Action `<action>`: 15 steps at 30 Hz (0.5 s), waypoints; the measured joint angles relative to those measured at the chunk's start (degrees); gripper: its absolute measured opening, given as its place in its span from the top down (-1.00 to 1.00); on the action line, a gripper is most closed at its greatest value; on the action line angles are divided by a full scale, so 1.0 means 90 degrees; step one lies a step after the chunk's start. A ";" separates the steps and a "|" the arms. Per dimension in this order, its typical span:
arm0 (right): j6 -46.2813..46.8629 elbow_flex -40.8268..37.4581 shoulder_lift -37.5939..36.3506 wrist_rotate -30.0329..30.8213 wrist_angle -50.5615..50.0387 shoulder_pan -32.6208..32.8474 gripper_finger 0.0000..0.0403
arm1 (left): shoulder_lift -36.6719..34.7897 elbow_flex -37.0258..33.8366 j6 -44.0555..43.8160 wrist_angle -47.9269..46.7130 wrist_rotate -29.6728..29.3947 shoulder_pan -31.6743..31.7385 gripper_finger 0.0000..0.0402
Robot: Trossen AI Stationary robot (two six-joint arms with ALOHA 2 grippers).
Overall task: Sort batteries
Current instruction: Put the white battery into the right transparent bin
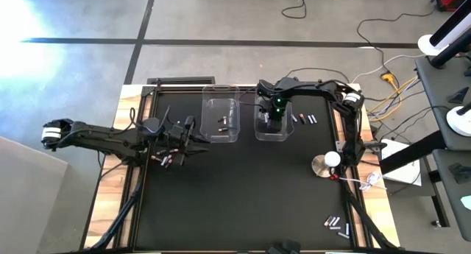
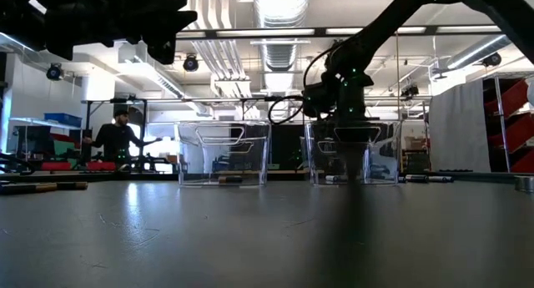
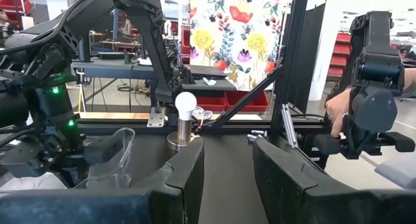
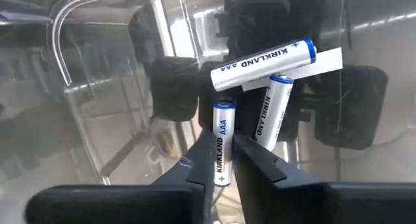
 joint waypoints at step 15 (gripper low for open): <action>-0.0158 0.0019 -0.1834 0.0159 -0.0311 -0.0002 0.30 | 0.0000 0.0000 -0.0001 -0.0078 -0.0004 -0.0015 0.45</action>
